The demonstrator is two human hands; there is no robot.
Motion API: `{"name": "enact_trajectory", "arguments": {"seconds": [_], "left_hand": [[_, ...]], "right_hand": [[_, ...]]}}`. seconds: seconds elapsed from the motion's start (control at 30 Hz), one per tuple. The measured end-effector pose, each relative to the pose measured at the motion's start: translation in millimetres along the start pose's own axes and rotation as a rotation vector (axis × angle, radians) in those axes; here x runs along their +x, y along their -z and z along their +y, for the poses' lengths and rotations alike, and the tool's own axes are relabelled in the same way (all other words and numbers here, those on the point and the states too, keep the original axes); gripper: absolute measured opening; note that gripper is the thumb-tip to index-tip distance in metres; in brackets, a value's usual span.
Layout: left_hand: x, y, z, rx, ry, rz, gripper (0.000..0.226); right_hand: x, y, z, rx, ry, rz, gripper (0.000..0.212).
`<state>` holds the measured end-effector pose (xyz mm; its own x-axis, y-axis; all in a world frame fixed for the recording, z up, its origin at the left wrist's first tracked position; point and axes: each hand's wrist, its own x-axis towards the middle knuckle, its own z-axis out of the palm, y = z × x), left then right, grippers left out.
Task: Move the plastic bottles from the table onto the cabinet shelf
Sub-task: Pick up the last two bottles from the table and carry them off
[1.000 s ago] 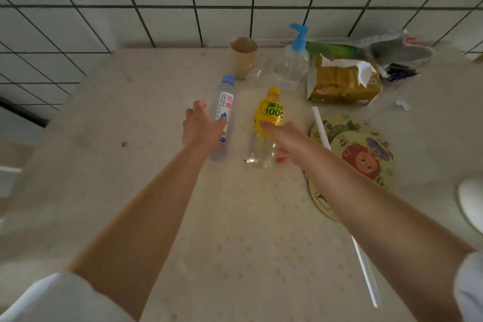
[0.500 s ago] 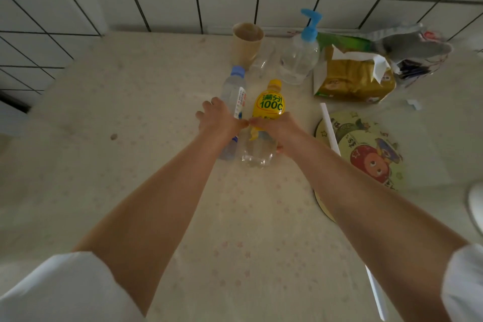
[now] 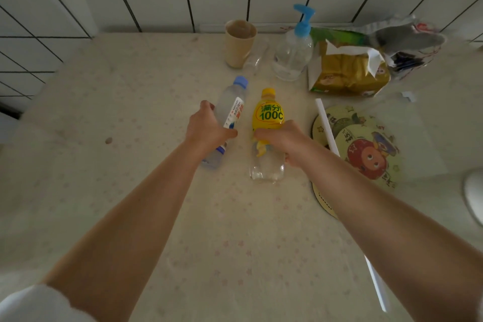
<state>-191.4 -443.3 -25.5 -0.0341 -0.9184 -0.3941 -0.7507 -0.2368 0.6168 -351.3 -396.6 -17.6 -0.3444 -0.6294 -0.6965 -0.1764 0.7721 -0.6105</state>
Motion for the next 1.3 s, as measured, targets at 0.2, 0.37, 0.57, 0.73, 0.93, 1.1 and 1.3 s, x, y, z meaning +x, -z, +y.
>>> {"name": "enact_trajectory", "arguments": {"seconds": [0.2, 0.37, 0.57, 0.73, 0.93, 1.1, 1.3], "left_hand": [[-49.9, -2.8, -22.5, -0.254, 0.104, -0.107, 0.063], [-113.2, -6.1, -25.6, -0.461, 0.191, -0.235, 0.043], [-200.0, -12.4, -20.4, -0.717, 0.198, -0.328, 0.044], [-267.8, -32.9, -5.4, -0.656, 0.145, -0.366, 0.031], [-357.7, -77.9, 11.5, -0.539, 0.075, -0.456, 0.037], [-443.0, -114.9, 37.0, -0.456, -0.016, -0.558, 0.030], [-516.1, -160.5, 67.6, -0.373, -0.137, -0.707, 0.042]], "right_hand": [[-37.2, 3.3, 48.4, 0.061, 0.096, 0.009, 0.043], [-89.8, 20.3, 77.5, 0.144, 0.218, 0.026, 0.018], [-155.4, 38.8, 116.7, 0.346, 0.133, 0.035, 0.023], [-207.6, 60.6, 168.2, 0.391, 0.108, 0.089, 0.035], [-289.7, 95.6, 237.3, 0.467, 0.107, 0.177, 0.022], [-366.7, 131.3, 308.8, 0.562, 0.069, 0.313, 0.037], [-441.1, 168.7, 388.5, 0.679, -0.002, 0.567, 0.055]]}}
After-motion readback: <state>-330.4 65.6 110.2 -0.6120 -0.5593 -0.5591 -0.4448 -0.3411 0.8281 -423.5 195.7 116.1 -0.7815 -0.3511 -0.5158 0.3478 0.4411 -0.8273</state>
